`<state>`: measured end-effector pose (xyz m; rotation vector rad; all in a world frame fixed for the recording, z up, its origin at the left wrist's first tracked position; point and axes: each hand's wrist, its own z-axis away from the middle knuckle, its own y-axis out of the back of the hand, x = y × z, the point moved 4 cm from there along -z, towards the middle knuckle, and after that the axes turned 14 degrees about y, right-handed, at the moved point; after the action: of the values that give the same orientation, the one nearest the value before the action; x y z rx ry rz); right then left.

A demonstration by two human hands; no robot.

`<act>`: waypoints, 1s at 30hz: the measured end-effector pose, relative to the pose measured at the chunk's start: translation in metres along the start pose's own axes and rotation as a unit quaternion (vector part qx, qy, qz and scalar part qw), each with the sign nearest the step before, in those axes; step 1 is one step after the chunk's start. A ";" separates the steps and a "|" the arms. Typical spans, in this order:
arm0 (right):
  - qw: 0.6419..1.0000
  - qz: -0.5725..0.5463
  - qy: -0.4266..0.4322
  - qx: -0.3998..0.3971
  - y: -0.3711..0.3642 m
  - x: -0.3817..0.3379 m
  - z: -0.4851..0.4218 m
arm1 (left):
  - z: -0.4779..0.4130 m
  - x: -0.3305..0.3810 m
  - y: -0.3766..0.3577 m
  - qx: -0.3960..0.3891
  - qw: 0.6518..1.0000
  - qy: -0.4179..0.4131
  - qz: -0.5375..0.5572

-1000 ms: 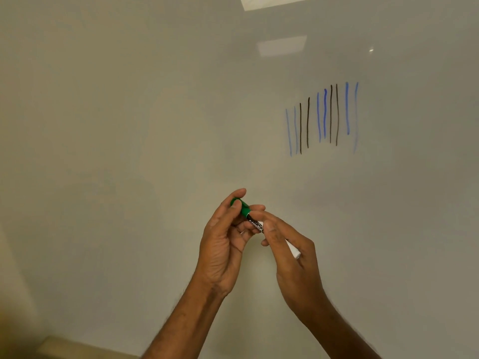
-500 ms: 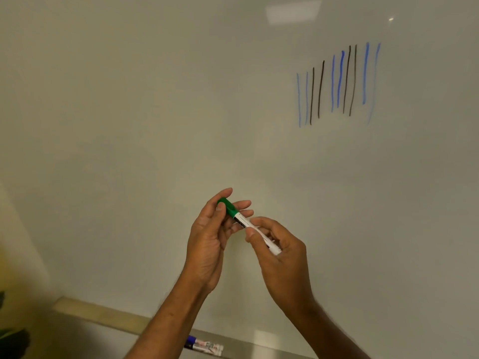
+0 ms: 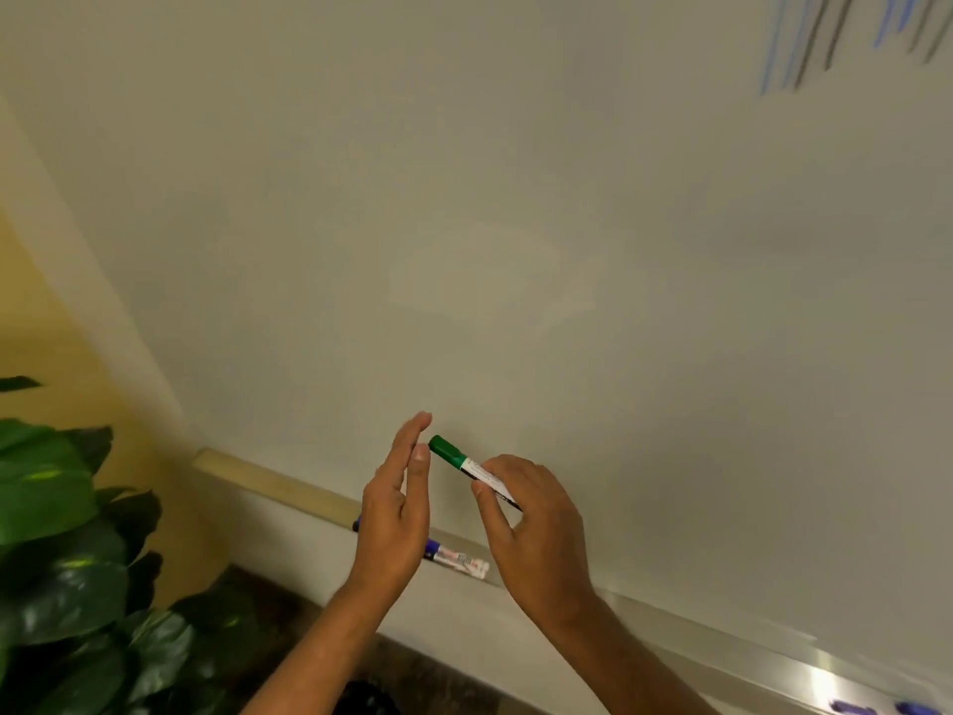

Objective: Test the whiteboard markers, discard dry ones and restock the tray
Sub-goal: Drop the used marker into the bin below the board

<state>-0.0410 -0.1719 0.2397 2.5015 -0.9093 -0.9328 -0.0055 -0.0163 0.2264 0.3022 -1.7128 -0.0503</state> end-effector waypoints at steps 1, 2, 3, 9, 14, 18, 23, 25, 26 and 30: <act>1.000 0.005 -0.001 -0.009 -0.011 0.002 0.008 | 0.002 -0.015 0.007 0.009 0.999 -0.005 -0.040; 1.000 0.009 -0.004 -0.017 -0.022 0.005 0.016 | 0.003 -0.030 0.014 0.019 0.996 -0.010 -0.083; 1.000 0.012 -0.008 -0.025 -0.033 0.008 0.025 | 0.005 -0.045 0.021 0.030 0.991 -0.014 -0.128; 0.992 0.041 -0.012 -0.117 -0.106 0.030 0.085 | 0.030 -0.137 0.061 0.049 0.943 0.007 -0.330; 0.981 0.066 -0.015 -0.183 -0.156 0.036 0.125 | 0.050 -0.202 0.082 0.029 0.903 0.033 -0.428; 0.972 0.069 -0.010 -0.225 -0.196 0.039 0.154 | 0.063 -0.251 0.097 0.021 0.880 0.073 -0.468; 0.952 0.073 -0.023 -0.296 -0.245 0.045 0.193 | 0.073 -0.299 0.117 0.022 0.863 0.119 -0.490; 0.943 0.075 -0.018 -0.323 -0.266 0.045 0.206 | 0.075 -0.319 0.129 0.029 0.859 0.139 -0.492; 0.940 0.076 -0.014 -0.333 -0.273 0.045 0.211 | 0.076 -0.325 0.133 0.033 0.857 0.144 -0.493; 0.930 0.081 -0.005 -0.359 -0.301 0.042 0.226 | 0.080 -0.352 0.151 0.047 0.855 0.162 -0.491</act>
<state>-0.0328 0.0087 -0.0934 1.7742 -0.6084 -0.9941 -0.0627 0.1980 -0.0955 1.1709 -1.0750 -0.6300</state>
